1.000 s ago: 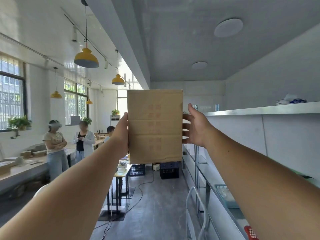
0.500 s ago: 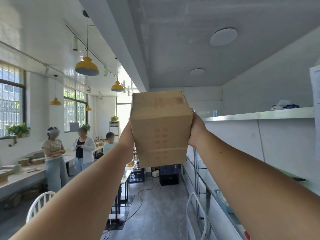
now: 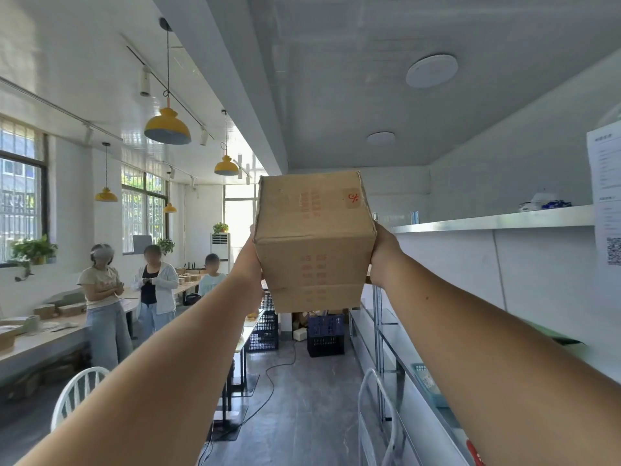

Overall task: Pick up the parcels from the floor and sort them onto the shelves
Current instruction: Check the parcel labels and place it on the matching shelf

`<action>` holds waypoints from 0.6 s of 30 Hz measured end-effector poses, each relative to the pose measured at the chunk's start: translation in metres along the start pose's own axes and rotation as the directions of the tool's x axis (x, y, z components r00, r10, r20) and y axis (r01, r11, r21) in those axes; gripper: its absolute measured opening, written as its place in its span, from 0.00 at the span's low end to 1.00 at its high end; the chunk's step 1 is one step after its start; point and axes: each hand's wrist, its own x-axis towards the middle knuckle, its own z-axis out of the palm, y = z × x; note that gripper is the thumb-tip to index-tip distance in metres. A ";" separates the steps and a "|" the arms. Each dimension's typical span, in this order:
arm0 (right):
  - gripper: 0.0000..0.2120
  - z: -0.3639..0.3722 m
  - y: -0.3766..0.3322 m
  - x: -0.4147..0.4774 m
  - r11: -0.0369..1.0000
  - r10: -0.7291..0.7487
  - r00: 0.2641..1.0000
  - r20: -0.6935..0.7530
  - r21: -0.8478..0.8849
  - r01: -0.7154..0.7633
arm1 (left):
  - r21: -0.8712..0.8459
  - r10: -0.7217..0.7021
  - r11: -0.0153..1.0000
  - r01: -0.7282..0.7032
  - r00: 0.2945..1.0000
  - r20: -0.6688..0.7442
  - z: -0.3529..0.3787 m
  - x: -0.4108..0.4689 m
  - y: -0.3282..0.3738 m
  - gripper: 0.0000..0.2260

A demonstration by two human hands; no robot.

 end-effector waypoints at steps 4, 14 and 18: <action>0.17 -0.006 0.002 -0.007 0.990 0.003 1.000 0.013 -0.138 -0.001 | -0.021 -0.039 0.999 0.039 0.999 0.016 -0.007 -0.007 0.001 0.16; 0.18 -0.001 0.009 -0.016 0.991 0.035 0.990 0.140 -0.131 -0.017 | -0.093 -0.115 0.986 0.135 0.973 0.201 -0.021 -0.029 0.004 0.34; 0.14 -0.001 0.014 -0.019 0.987 0.018 0.996 0.091 -0.159 -0.004 | -0.113 -0.076 0.989 0.099 0.978 0.196 -0.025 -0.037 0.007 0.35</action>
